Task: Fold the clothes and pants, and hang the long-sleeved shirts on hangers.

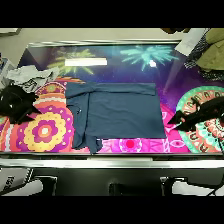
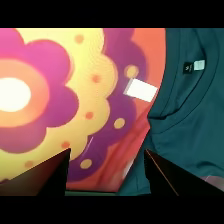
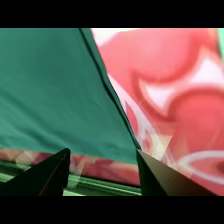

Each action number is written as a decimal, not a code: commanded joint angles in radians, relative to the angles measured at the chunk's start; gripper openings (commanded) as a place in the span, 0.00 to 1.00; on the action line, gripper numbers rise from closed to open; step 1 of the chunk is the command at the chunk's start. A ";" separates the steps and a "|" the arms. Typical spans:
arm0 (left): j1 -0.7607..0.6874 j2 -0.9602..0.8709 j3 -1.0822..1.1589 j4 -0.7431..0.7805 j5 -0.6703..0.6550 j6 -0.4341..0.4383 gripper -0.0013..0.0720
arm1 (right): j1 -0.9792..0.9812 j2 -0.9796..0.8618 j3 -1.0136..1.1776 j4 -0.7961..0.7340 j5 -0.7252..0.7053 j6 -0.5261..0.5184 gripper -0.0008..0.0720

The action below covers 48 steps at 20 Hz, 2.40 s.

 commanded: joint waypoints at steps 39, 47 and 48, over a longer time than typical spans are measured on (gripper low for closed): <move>-0.437 0.153 -0.274 -0.421 0.457 0.270 0.04 | 0.124 0.205 -0.057 0.555 0.240 -0.222 0.06; -0.406 0.254 0.455 -0.084 0.455 0.076 0.03 | 0.192 0.346 0.719 0.440 0.377 -0.111 0.06; -0.402 0.280 0.525 -0.029 0.455 0.038 0.04 | 0.192 0.378 0.801 0.401 0.384 -0.084 0.05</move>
